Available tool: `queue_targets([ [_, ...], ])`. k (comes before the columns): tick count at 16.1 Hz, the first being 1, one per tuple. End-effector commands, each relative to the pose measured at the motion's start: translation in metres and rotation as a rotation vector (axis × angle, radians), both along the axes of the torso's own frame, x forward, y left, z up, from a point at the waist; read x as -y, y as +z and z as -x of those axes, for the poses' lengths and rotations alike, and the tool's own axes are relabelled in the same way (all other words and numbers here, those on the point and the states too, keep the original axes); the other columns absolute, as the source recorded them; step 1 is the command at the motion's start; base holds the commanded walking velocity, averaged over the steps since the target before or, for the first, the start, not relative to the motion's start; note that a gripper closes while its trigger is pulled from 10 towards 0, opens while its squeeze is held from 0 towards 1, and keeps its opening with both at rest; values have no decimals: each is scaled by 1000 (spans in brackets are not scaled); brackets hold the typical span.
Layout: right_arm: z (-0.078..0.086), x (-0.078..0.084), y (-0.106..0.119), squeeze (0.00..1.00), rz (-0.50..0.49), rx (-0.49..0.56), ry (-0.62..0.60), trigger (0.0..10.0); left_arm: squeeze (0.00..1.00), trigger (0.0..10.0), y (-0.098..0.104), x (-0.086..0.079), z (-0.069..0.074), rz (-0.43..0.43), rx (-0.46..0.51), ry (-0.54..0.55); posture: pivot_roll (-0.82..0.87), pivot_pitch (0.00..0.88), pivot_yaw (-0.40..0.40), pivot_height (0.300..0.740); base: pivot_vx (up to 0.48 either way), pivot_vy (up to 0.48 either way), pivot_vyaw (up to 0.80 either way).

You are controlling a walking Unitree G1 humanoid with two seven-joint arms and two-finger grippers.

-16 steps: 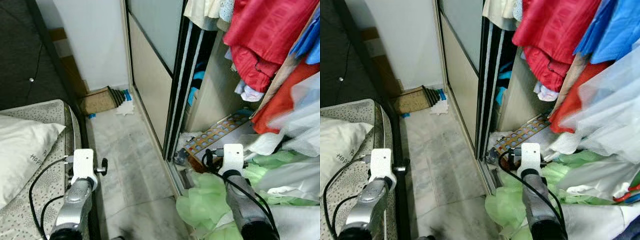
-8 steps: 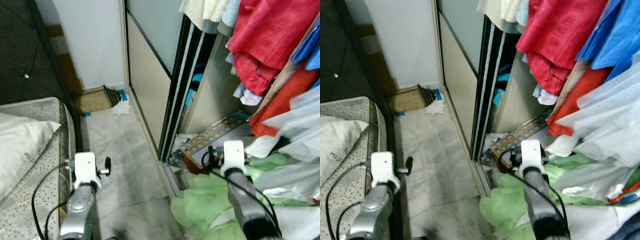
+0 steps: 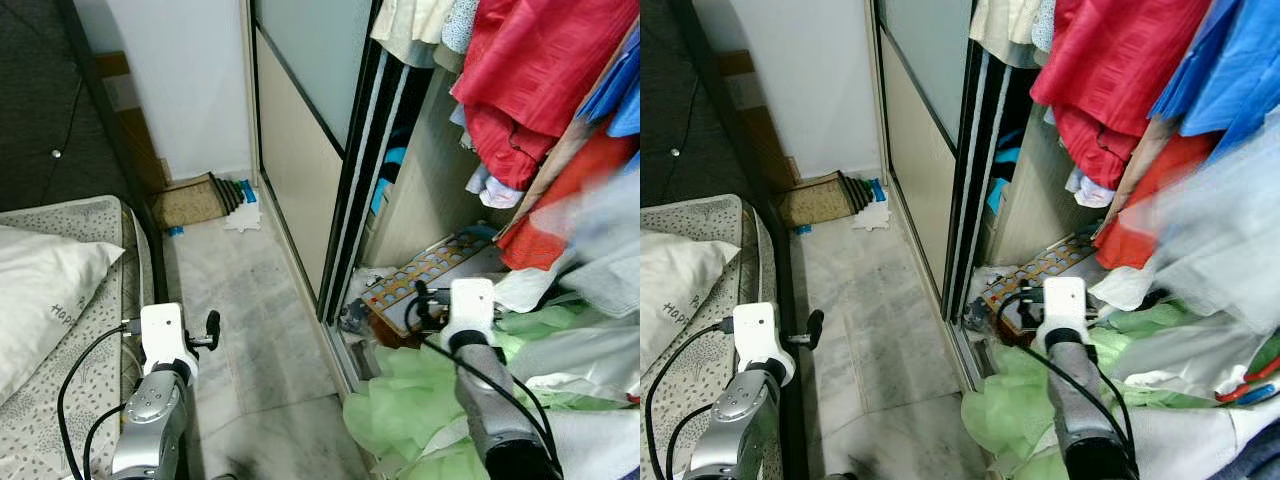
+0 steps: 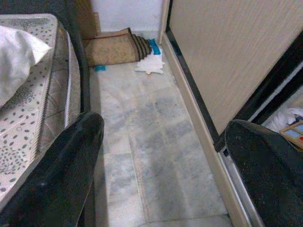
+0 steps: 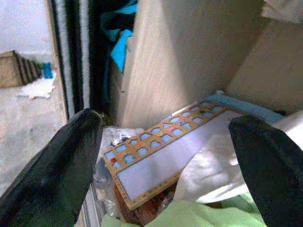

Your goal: Clean up the room

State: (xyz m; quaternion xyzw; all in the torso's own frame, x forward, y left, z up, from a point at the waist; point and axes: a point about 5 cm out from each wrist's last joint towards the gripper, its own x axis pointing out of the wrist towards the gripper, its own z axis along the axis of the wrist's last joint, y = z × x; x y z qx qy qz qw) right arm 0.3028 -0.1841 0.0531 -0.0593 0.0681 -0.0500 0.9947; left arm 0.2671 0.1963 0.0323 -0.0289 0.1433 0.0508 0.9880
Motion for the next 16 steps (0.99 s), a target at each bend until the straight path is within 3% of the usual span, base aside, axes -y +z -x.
queue_targets([
  [1, 1, 2, -3, 1000, -10, -12, -18, 10000, 1000, 10000, 2, 1, -1, -1, 4, -16, -9, 94, -32, 740, 0, 0, 0],
  [6, 2, 1, -5, 1000, -29, -33, -55, 10000, 1000, 10000, 3, 3, 0, -79, -11, -38, -3, 107, -26, 740, 0, 0, 0],
  [7, 2, 1, -5, 157, -24, -37, -46, 10000, 0, 10000, 3, 3, -1, -87, -11, -44, -4, 109, -24, 740, 0, 0, 0],
  [8, 2, 0, -6, 0, -30, -35, -44, 10000, 0, 10000, 3, 4, -1, -80, 0, -63, -4, 110, -22, 740, 0, 0, 0],
  [9, 3, 0, -6, 0, -50, -34, -49, 10000, 0, 2824, 4, 5, -1, -73, 7, -71, -4, 110, -22, 740, 0, 0, 0],
  [10, 3, 1, -6, 0, -52, -30, -62, 0, 0, 0, 4, 2, 0, -66, 8, -43, -5, 112, -21, 740, 0, 0, 0],
  [13, 3, 0, -6, 0, -32, -38, -57, 0, 0, 0, 5, 1, 0, -81, 6, -36, -5, 117, -22, 740, 0, 0, 0],
  [14, 3, 0, -7, 0, -28, -50, -56, 10000, 0, 2706, 5, 1, 0, -94, 2, -36, -5, 120, -23, 740, 0, 0, 0],
  [15, 3, 0, -7, 0, -33, -53, -59, 10000, 0, 8627, 4, 1, 0, -110, -9, -32, -4, 120, -23, 740, 0, 0, 0],
  [16, 3, 1, -7, 1000, -36, -51, -63, 10000, 1000, 10000, 4, 1, 0, -99, -9, -26, -4, 120, -23, 740, 0, 0, 0],
])
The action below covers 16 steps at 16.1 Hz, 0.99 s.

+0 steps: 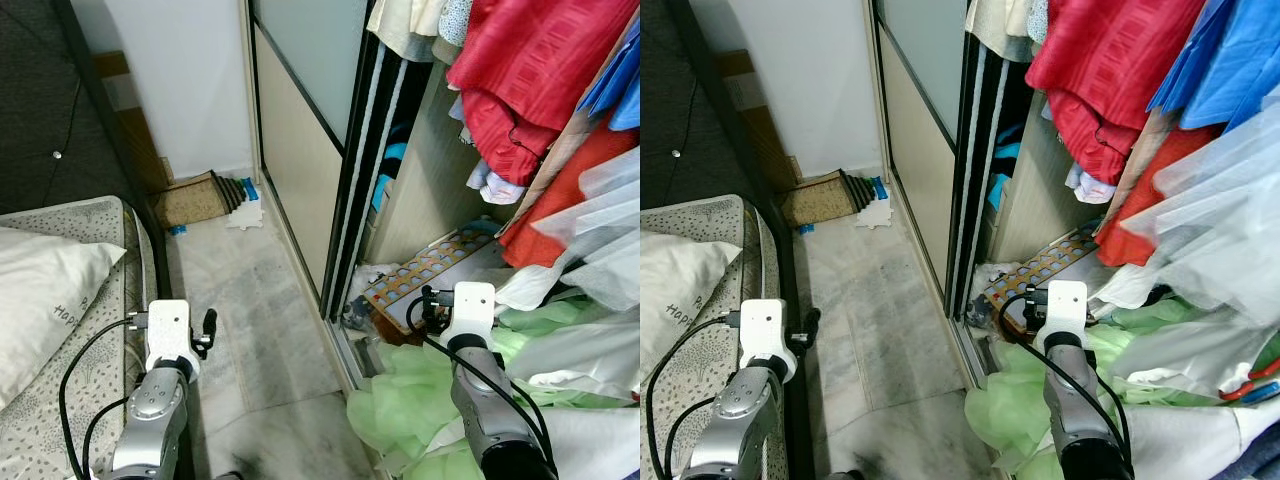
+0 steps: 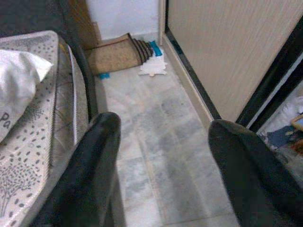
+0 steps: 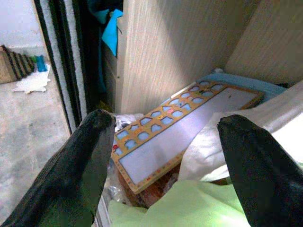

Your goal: Clean up the room

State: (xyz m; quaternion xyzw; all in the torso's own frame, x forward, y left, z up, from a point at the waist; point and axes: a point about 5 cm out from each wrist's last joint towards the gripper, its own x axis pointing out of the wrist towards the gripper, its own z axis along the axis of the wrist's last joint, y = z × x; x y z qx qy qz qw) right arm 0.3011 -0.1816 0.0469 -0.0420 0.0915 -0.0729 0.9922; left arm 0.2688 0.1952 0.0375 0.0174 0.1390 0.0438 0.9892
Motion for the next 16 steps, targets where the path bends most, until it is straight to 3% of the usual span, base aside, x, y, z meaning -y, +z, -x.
queue_targets([
  [1, 1, 4, -1, 1000, 2, -8, -15, 10000, 1000, 10000, -2, -1, 2, 11, -9, 7, -4, 120, -23, 740, 0, 0, 0],
  [8, 1, 4, -3, 1000, -6, -23, -21, 10000, 1000, 10000, -3, -2, 1, 5, -22, 11, -6, 124, -25, 740, 0, 0, 0],
  [10, 0, -1, -2, 1000, 9, -21, 37, 10000, 1000, 10000, -3, -2, 0, -22, -33, 12, -7, 124, -24, 740, 0, 0, 800],
  [11, 0, -2, -2, 608, 10, -19, 46, 10000, 302, 10000, -4, -1, 0, -25, -34, 4, -7, 123, -24, 740, 0, 0, 800],
  [12, 0, -3, -2, 0, 10, -20, 52, 10000, 0, 10000, -3, 0, -1, -23, -32, -5, -6, 123, -24, 740, 0, 0, 800],
  [16, -1, -5, -2, 0, 17, -27, 65, 10000, 0, 10000, -4, 0, -1, -7, -34, 4, -6, 122, -26, 740, 0, 0, 800],
])
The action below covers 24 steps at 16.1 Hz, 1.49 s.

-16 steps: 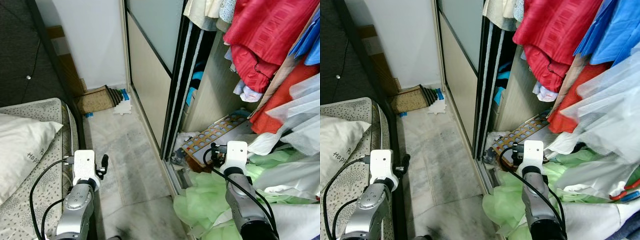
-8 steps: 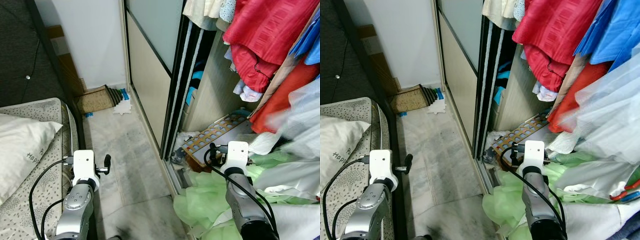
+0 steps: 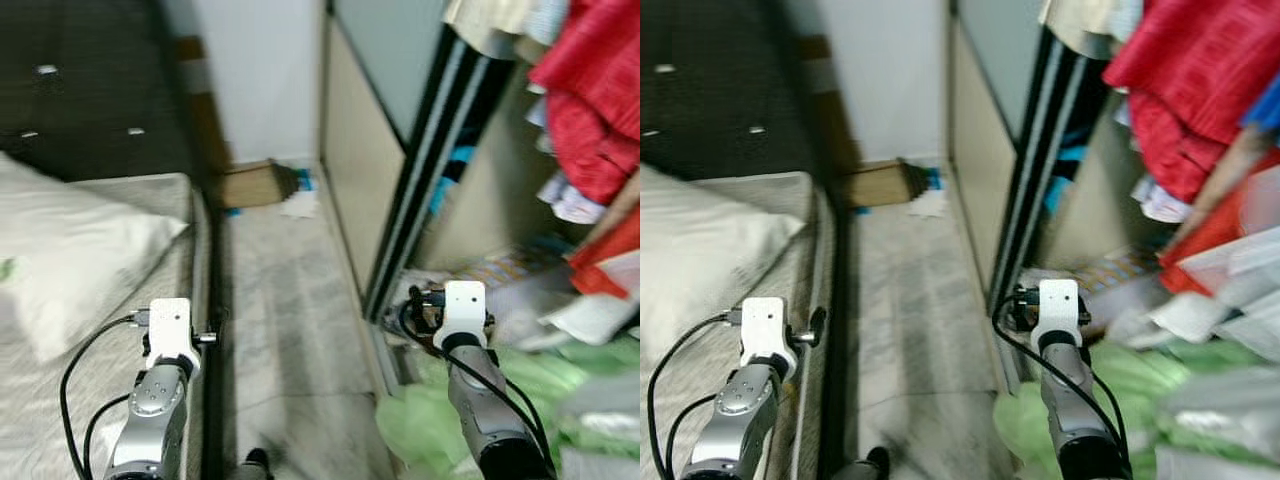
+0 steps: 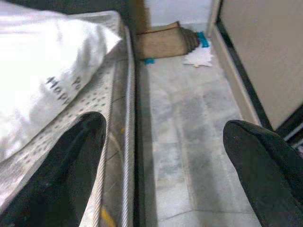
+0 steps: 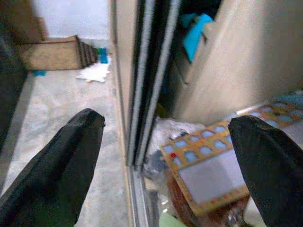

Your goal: Clean up the room

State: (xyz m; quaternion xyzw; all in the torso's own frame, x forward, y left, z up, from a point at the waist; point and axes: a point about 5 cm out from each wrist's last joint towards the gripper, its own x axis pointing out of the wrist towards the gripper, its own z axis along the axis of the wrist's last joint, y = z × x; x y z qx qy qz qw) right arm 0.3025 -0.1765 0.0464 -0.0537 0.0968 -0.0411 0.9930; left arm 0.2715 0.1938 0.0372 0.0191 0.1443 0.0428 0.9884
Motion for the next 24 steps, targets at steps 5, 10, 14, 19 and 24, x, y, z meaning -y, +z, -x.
queue_targets([
  [5, -1, 0, -2, 0, -6, -16, 7, 10000, 0, 10000, -4, -2, 0, -19, -28, 9, -7, 116, -24, 740, 0, 0, 800],
  [10, -3, 0, -2, 0, -18, -21, 1, 10000, 0, 10000, -3, -1, -3, -26, -27, 5, -10, 109, -24, 740, 0, 0, 800],
  [14, -6, 1, -1, 0, -22, -20, 0, 10000, 0, 10000, 0, 2, -8, -25, -8, -2, -13, 110, -29, 740, 0, 0, 800],
  [19, -8, 1, -1, 0, -33, -18, -3, 10000, 0, 10000, -1, 8, -13, 20, -22, -19, -7, 105, -32, 740, 0, 0, 800],
  [24, -8, 1, -1, 0, -42, -15, 4, 10000, 0, 10000, 3, 12, -13, 33, 11, -52, -2, 110, -27, 740, 0, 0, 800],
])
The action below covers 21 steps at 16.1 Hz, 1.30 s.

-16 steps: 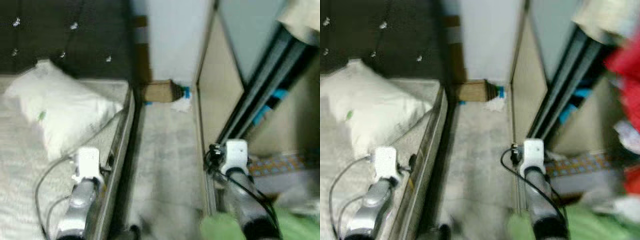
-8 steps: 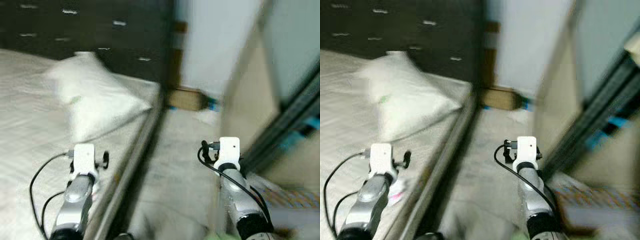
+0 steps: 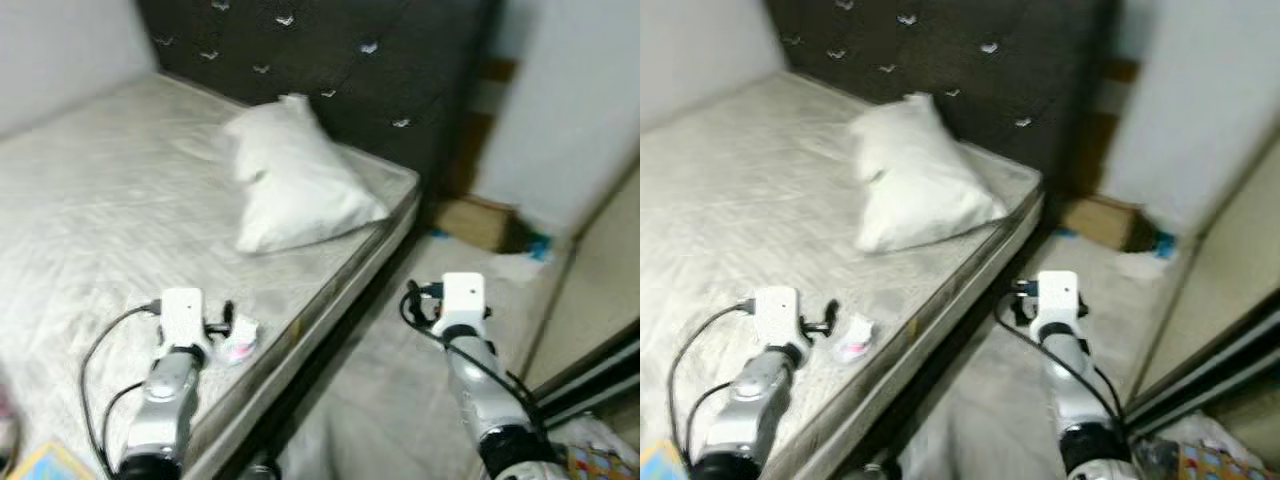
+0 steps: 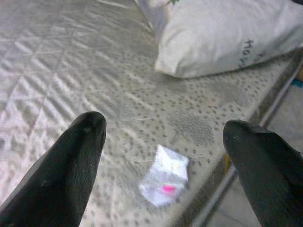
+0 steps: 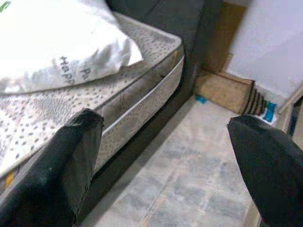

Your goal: Clean up the room

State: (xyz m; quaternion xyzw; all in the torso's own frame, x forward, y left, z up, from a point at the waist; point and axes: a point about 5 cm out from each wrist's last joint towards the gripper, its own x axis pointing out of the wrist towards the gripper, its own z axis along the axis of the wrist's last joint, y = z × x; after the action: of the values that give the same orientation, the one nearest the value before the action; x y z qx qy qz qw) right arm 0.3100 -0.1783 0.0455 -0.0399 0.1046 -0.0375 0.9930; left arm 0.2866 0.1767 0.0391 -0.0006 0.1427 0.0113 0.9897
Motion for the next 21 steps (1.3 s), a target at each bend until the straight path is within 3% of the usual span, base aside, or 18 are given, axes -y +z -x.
queue_targets([
  [1, 0, -1, 0, 0, -14, 0, 0, 10000, 0, 10000, 1, -5, 2, -15, 11, 5, -2, 111, -27, 740, 0, 0, 800],
  [12, 1, -1, 0, 0, -35, 4, 4, 10000, 0, 10000, -2, -5, 5, 45, -1, 19, -12, 108, -15, 740, 0, 0, 800],
  [17, 5, 5, -10, 0, -25, -30, -36, 10000, 0, 10000, -6, 13, -6, 49, 1, -70, -13, 35, -78, 740, 0, 0, 800],
  [19, 6, 5, -15, 0, -28, -48, -41, 10000, 0, 10000, -13, 16, -6, 39, -21, -77, 10, 0, -69, 740, 0, 0, 800],
  [21, 4, 7, -17, 0, -43, -60, -54, 10000, 0, 10000, -19, 19, -4, 20, -43, -90, 64, 0, -7, 740, 0, 0, 800],
])
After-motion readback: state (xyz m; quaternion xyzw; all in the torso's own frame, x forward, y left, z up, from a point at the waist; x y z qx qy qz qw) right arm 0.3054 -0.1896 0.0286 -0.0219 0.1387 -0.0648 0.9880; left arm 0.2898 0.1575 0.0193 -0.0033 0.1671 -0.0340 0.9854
